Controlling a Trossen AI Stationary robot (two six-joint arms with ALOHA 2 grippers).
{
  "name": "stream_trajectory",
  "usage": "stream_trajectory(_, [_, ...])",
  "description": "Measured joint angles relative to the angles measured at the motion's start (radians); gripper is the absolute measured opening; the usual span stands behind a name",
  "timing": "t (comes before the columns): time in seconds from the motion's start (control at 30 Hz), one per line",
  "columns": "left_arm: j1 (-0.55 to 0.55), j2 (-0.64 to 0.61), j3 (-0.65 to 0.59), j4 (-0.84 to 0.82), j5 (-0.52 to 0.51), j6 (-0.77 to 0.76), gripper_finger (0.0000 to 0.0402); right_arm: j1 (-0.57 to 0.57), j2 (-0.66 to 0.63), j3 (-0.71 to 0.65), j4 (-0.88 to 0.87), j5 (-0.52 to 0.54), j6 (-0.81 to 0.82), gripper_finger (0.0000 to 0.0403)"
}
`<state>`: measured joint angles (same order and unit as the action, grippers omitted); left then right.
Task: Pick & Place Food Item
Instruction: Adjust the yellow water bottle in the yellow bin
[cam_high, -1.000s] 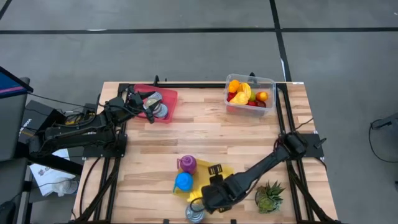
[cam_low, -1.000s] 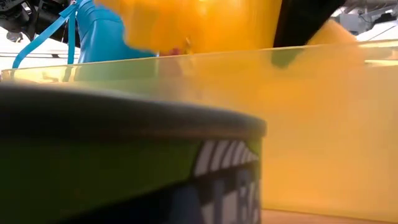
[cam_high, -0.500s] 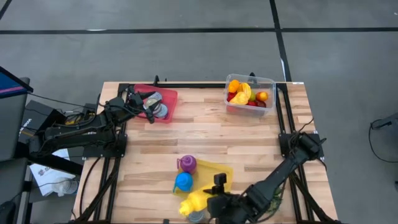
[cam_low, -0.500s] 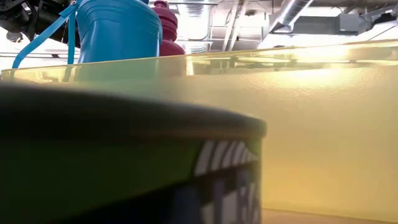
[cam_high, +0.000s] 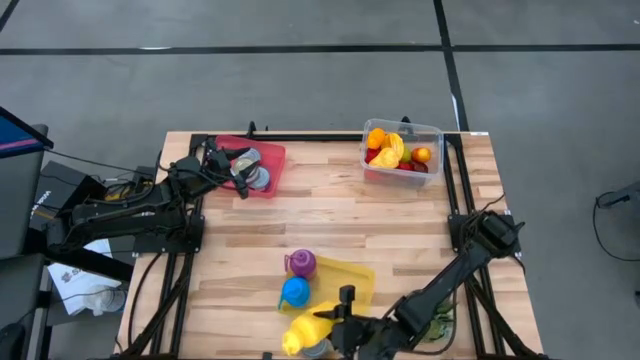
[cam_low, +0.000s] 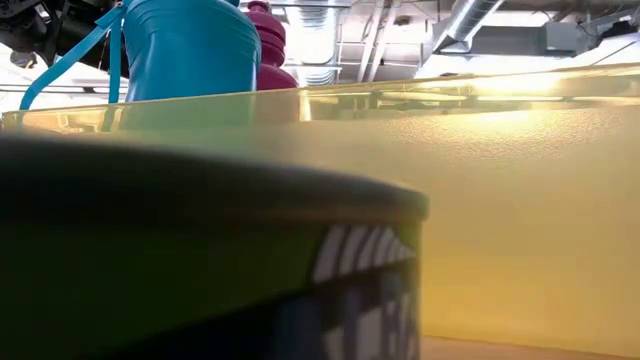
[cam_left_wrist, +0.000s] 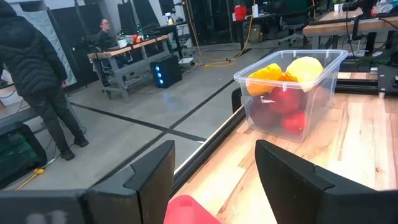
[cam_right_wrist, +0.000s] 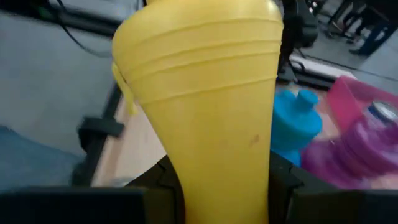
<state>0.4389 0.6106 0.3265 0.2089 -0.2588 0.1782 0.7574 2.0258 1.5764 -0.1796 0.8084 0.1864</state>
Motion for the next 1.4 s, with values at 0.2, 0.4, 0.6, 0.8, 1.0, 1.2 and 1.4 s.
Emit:
stream_trajectory(0.2, [0.000,0.000,0.000,0.000,0.000,0.000,0.0216,0.014,-0.077,-0.123,0.273,-0.077,-0.070,0.0118])
stream_trajectory(0.4, [0.000,0.000,0.000,0.000,-0.001,0.000,0.0216,0.023,-0.151,-0.405,0.860,-0.143,-0.240,0.0118])
stream_trajectory(0.6, [0.000,0.000,0.000,0.000,0.004,-0.002,0.0216,0.000,-0.181,-0.632,1.161,-0.130,-0.283,0.0118])
stream_trajectory(0.8, [0.000,0.000,0.000,0.001,0.056,-0.020,0.0216,-0.066,-0.182,-0.754,1.187,-0.120,-0.183,0.0118])
stream_trajectory(1.0, [0.000,0.000,0.000,0.008,0.056,-0.026,0.0217,-0.123,-0.174,-0.862,1.251,-0.156,-0.086,0.0117])
stream_trajectory(1.2, [0.000,0.000,0.000,0.014,0.055,-0.026,0.0215,-0.130,-0.173,-0.933,1.329,-0.165,-0.069,0.0113])
stream_trajectory(1.4, [0.000,0.000,0.000,0.017,0.055,-0.026,0.0214,-0.140,-0.172,-0.993,1.339,-0.180,-0.017,0.0113])
